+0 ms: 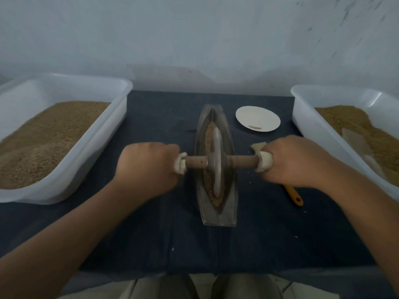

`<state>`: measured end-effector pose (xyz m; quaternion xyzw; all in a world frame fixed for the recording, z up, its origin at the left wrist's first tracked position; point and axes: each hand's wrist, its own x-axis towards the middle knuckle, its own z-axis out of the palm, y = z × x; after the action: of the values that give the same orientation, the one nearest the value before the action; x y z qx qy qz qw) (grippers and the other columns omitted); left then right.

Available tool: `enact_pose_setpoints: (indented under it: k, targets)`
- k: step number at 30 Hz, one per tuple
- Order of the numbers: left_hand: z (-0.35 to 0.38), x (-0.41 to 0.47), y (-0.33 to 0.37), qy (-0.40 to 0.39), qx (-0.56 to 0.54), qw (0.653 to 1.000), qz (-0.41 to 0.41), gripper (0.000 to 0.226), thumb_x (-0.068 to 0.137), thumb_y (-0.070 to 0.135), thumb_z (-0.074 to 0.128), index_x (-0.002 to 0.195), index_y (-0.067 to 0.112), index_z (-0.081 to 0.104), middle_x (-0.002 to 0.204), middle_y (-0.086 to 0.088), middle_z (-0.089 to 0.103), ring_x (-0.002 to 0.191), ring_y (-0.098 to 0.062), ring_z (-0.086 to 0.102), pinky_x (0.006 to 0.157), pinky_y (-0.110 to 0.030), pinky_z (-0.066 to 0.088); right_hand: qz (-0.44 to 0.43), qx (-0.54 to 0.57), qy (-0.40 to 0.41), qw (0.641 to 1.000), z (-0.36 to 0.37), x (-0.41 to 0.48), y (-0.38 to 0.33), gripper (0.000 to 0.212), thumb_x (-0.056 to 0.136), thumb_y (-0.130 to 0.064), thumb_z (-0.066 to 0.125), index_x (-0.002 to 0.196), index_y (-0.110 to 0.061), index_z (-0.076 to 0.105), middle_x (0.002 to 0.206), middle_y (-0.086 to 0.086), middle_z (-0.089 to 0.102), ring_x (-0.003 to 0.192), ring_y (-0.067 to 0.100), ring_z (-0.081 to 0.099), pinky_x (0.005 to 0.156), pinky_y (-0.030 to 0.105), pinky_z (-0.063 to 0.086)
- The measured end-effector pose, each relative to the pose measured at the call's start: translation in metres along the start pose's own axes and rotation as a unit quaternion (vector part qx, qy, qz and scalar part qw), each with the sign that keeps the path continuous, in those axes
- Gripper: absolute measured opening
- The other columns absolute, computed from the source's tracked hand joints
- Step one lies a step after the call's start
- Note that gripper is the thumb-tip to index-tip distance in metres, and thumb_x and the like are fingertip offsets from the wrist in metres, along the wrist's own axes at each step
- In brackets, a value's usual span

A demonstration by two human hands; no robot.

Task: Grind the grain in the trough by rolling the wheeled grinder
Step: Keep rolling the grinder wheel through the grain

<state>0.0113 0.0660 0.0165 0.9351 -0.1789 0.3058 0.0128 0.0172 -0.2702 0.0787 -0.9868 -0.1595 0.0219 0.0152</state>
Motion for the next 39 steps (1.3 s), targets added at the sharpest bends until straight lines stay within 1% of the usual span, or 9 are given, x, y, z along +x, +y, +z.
enact_pose_setpoints:
  k: [5,9,16,19,21,26,33,36,39]
  targets:
    - [0.033,0.05,-0.004,-0.111,0.041,0.991,-0.064,0.032,0.088,0.046,0.052,0.064,0.026,0.044,0.059,0.01,0.044,0.052,-0.019,0.047,0.053,-0.026,0.03,0.061,-0.05,0.062,0.995,0.007,0.049,0.0,0.026,0.083,-0.048,0.06,0.068,-0.027,0.06,0.064,-0.006,0.061,0.06,0.015,0.057,0.052,0.031,0.044]
    - [0.044,0.101,-0.01,-0.161,0.017,0.979,-0.121,0.023,0.081,0.042,0.054,0.068,0.024,0.053,0.073,0.005,0.059,0.069,-0.027,0.059,0.063,-0.032,0.043,0.066,-0.086,0.102,0.989,-0.006,0.089,0.0,0.017,0.078,-0.035,0.06,0.067,-0.026,0.051,0.062,-0.005,0.056,0.056,0.017,0.051,0.051,0.028,0.039]
    - [0.008,0.027,0.003,-0.146,0.038,0.987,-0.057,0.029,0.083,0.048,0.057,0.063,0.029,0.048,0.056,0.011,0.048,0.048,-0.012,0.047,0.048,-0.024,0.035,0.036,-0.041,-0.007,0.998,0.002,0.034,0.002,0.029,0.068,-0.06,0.054,0.072,-0.032,0.062,0.065,-0.008,0.064,0.061,0.007,0.06,0.053,0.031,0.049]
    - [-0.008,0.001,0.005,-0.103,0.055,0.993,-0.02,0.031,0.076,0.053,0.059,0.061,0.033,0.041,0.048,0.014,0.037,0.039,-0.006,0.036,0.044,-0.019,0.022,0.005,0.009,-0.03,0.999,-0.001,0.005,-0.001,0.035,0.055,-0.069,0.048,0.084,-0.055,0.061,0.075,-0.032,0.064,0.056,0.002,0.058,0.049,0.028,0.041]
    - [-0.003,0.008,0.003,-0.132,0.051,0.989,-0.035,0.031,0.08,0.051,0.06,0.062,0.031,0.043,0.051,0.013,0.042,0.042,-0.008,0.04,0.045,-0.021,0.022,0.016,-0.013,0.009,1.0,0.005,0.013,-0.001,0.026,0.064,-0.06,0.058,0.07,-0.036,0.063,0.061,-0.011,0.063,0.056,0.004,0.056,0.048,0.029,0.039]
    - [0.028,0.087,-0.005,-0.192,0.023,0.974,-0.116,0.028,0.083,0.047,0.055,0.068,0.025,0.052,0.071,0.007,0.057,0.067,-0.025,0.059,0.063,-0.033,0.045,0.05,-0.053,0.173,0.982,0.011,0.074,0.0,0.026,0.078,-0.04,0.056,0.063,-0.023,0.043,0.057,-0.007,0.047,0.052,0.014,0.044,0.049,0.027,0.031]
    - [0.01,0.074,0.004,-0.162,0.068,0.984,-0.033,0.025,0.083,0.046,0.056,0.067,0.027,0.054,0.062,0.01,0.052,0.051,-0.012,0.043,0.05,-0.024,0.031,0.091,-0.018,0.026,0.995,0.022,0.049,0.009,0.022,0.077,-0.05,0.054,0.072,-0.029,0.062,0.068,-0.008,0.062,0.065,0.013,0.06,0.056,0.033,0.048]
    - [-0.005,0.027,0.003,-0.17,0.046,0.984,-0.039,0.024,0.077,0.051,0.055,0.066,0.03,0.051,0.058,0.011,0.05,0.049,-0.01,0.045,0.048,-0.024,0.025,0.019,0.003,0.055,0.998,0.019,0.012,0.01,0.026,0.063,-0.062,0.05,0.071,-0.041,0.062,0.06,-0.014,0.061,0.056,0.002,0.055,0.048,0.029,0.041]
    - [-0.002,0.016,0.001,-0.183,0.029,0.981,-0.063,0.028,0.078,0.054,0.054,0.065,0.03,0.049,0.057,0.011,0.05,0.049,-0.011,0.047,0.047,-0.024,0.025,0.004,-0.02,0.045,0.999,0.013,0.019,0.007,0.035,0.063,-0.067,0.046,0.063,-0.035,0.061,0.057,-0.013,0.06,0.056,0.003,0.057,0.05,0.032,0.049]
